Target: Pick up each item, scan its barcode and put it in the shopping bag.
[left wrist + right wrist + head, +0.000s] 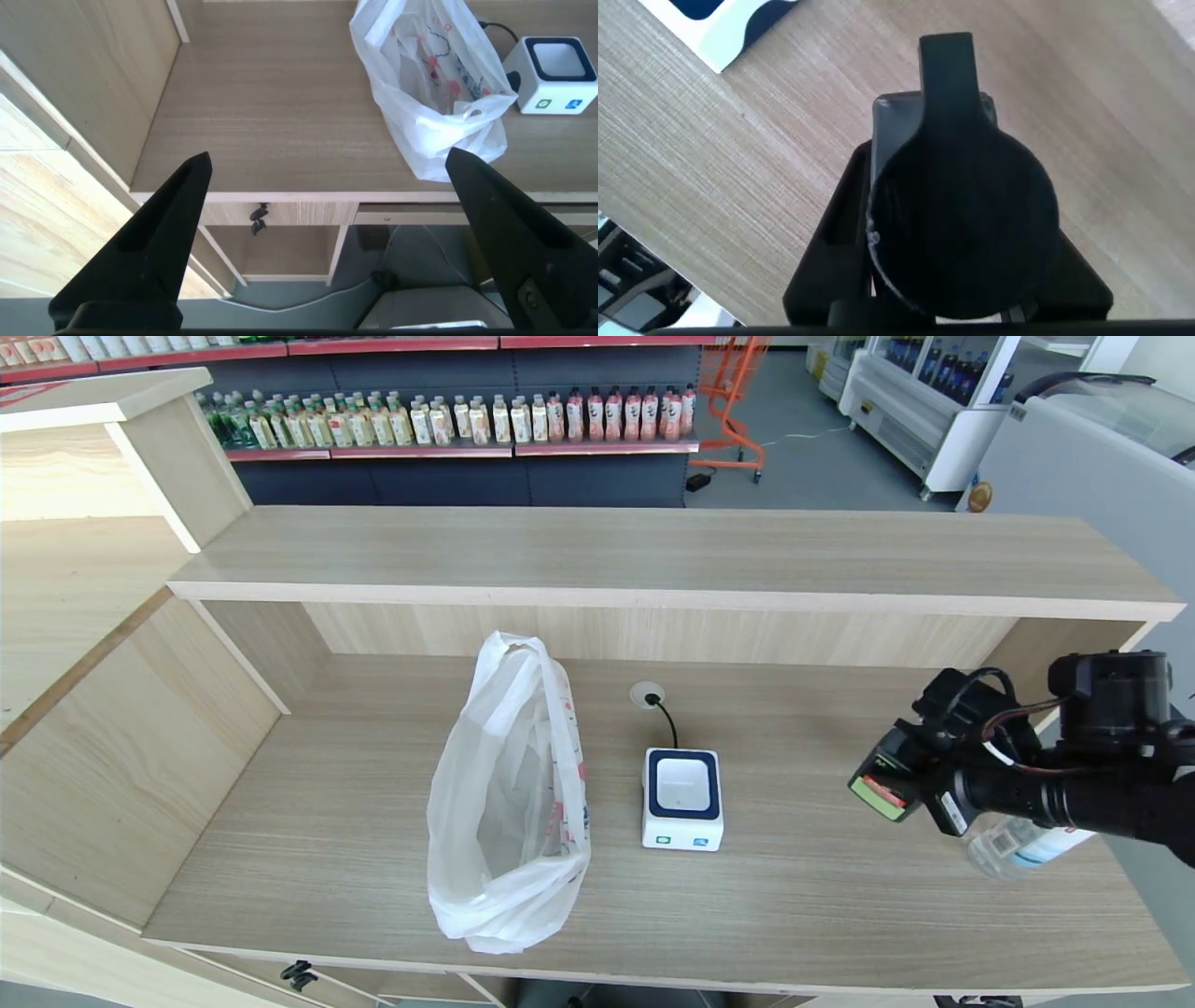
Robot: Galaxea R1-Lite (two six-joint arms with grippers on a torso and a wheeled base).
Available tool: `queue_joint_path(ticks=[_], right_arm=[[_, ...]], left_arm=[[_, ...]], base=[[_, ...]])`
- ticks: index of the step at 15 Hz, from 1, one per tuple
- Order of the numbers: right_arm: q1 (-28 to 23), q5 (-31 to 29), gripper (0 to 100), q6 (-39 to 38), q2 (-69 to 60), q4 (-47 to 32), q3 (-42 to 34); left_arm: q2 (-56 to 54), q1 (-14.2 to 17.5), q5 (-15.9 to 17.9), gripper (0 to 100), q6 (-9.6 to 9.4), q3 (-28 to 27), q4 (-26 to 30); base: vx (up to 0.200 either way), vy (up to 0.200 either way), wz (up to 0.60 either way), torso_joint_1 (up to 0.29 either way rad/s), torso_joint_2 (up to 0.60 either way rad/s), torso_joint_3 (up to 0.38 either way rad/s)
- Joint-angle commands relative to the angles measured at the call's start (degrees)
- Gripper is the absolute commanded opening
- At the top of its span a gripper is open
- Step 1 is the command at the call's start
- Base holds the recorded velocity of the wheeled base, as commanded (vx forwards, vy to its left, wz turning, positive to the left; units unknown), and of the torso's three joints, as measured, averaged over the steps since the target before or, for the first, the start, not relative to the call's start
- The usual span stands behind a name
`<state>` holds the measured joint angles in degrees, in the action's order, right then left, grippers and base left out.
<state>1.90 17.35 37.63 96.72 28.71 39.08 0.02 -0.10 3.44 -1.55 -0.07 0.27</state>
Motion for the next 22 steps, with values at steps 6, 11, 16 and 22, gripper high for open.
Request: queue_joint_path(ticks=[6, 11, 16, 22], right_arm=[[-2.6, 8.2, 0, 32.0, -22.2, 17.6, -18.6], [2.0, 32.8, 0, 90.2, -17.7, 8.6, -20.0], [8.9, 44.8, 0, 119.3, -10.7, -1.8, -20.1], [18.6, 46.5, 0, 120.4, -1.3, 1.6, -11.1]], left_arm=[[0.0, 0.0, 0.0, 100, -0.03, 0.0, 0.0], [0.0, 0.0, 0.0, 100, -0.03, 0.0, 0.0], [0.0, 0.0, 0.0, 100, -0.03, 0.0, 0.0], [0.0, 0.0, 0.0, 100, 0.05, 0.0, 0.0]], base=[[0.000, 0.000, 0.00, 0.000, 0.00, 0.000], [0.000, 0.000, 0.00, 0.000, 0.00, 0.000], [0.000, 0.000, 0.00, 0.000, 0.00, 0.000], [0.000, 0.000, 0.00, 0.000, 0.00, 0.000]])
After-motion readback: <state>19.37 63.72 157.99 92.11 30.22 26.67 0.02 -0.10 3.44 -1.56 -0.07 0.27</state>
